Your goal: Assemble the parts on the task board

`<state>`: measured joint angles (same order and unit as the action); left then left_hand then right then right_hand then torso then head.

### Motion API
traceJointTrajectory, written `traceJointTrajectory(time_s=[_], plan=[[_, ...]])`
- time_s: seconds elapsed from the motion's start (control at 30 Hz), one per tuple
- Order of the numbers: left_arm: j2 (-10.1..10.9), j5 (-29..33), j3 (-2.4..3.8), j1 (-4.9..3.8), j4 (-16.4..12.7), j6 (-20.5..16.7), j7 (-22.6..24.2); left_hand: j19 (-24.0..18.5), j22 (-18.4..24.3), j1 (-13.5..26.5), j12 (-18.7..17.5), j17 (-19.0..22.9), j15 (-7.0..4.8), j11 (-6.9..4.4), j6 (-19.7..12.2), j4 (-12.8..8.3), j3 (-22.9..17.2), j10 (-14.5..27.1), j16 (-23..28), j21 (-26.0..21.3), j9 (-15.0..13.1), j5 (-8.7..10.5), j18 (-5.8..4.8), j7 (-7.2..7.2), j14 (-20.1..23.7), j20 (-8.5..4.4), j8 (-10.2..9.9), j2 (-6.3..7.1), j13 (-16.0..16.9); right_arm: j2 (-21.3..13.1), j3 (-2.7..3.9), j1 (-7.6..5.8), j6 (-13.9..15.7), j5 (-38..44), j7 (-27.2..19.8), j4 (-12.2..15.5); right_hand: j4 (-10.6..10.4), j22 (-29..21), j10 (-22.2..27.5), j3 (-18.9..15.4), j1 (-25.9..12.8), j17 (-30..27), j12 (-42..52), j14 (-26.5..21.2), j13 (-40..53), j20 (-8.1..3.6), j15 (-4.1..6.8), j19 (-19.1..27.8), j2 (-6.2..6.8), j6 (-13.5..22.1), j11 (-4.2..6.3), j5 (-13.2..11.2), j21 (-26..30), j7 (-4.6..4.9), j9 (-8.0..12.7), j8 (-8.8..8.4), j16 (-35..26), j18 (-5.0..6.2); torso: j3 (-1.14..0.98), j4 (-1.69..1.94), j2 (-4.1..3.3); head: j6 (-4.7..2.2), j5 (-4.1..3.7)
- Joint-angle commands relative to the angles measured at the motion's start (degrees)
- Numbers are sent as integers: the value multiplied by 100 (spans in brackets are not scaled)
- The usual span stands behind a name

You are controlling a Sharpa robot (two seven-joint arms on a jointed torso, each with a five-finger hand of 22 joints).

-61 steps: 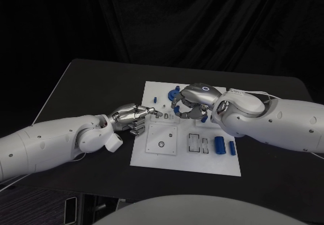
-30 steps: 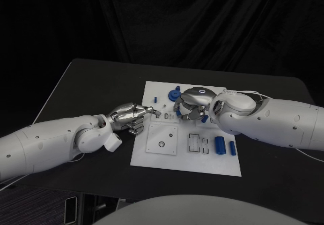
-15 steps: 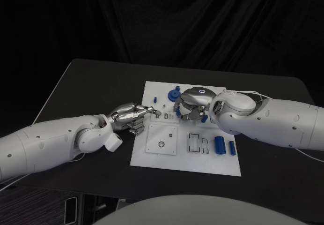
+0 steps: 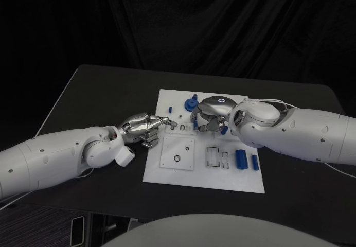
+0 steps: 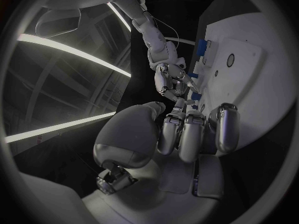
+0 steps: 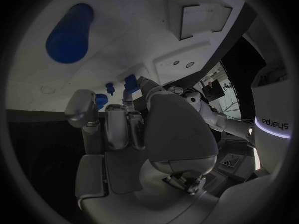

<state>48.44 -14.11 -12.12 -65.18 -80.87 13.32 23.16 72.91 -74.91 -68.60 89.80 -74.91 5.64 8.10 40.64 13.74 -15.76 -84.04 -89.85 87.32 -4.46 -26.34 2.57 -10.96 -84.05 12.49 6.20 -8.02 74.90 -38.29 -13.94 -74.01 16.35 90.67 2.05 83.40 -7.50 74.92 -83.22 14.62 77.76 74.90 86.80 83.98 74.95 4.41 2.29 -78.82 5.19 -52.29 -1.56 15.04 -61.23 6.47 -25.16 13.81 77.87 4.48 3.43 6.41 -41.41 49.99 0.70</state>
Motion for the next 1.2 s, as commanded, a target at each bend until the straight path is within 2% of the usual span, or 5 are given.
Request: traceJointTrajectory(time_s=[0.03,0.63,0.83,1.07,1.2], plan=[[-13,16,3,11,-8,48,100,-27,-395,-26,20,-1509,51,39,37,-33,4,-596,-15,-27,-4,-22,64,-151,-595,1,1,-18,1510,4,-3,16,-186,30,186,-8,-4,725,22,-38,4,428,-37,36,681,6,-60,41,71,65,-42,-40,45,-3,16,-39,-41,122,-1,-4,0,1,4],[-30,16,3,13,12,67,92,-25,-397,-27,20,-1509,50,39,50,-35,2,-596,-15,-27,-4,-26,64,-151,-595,2,2,-21,1510,9,-3,17,-230,30,223,-13,-57,693,112,-119,80,344,-82,-25,587,25,-65,88,87,618,-36,-229,258,80,343,-481,-146,153,0,1,1,1,1],[-31,16,3,16,19,69,88,-25,-397,-27,20,-1509,50,39,50,-35,2,-596,-15,-27,-4,-26,64,-151,-595,2,2,-21,1510,4,-3,17,-152,30,194,-5,-119,689,127,-229,80,325,-90,-35,567,-2,-35,87,91,889,5,-523,332,35,572,-664,-170,159,-1,1,-1,1,2],[39,16,3,18,-34,-41,96,-31,-395,-38,20,-1509,48,30,82,-53,-6,-596,-15,-30,-4,-33,65,-144,-595,3,2,-20,1510,-95,-2,11,321,30,73,141,-427,688,148,-524,21,298,-104,-48,534,-33,-1,77,200,1151,45,-1157,425,-20,920,-797,-204,164,0,-1,-3,1,9],[114,16,4,17,-121,-209,91,-60,-378,-140,20,-1509,-1,-37,144,-199,-90,-596,-15,-39,-3,-100,76,-92,-595,-24,0,-11,1510,-263,2,-40,679,30,-14,393,-669,694,136,-649,-5,304,-99,-42,543,-41,3,63,305,1110,51,-1218,430,-25,1006,-764,-197,161,-2,-2,0,1,29]])
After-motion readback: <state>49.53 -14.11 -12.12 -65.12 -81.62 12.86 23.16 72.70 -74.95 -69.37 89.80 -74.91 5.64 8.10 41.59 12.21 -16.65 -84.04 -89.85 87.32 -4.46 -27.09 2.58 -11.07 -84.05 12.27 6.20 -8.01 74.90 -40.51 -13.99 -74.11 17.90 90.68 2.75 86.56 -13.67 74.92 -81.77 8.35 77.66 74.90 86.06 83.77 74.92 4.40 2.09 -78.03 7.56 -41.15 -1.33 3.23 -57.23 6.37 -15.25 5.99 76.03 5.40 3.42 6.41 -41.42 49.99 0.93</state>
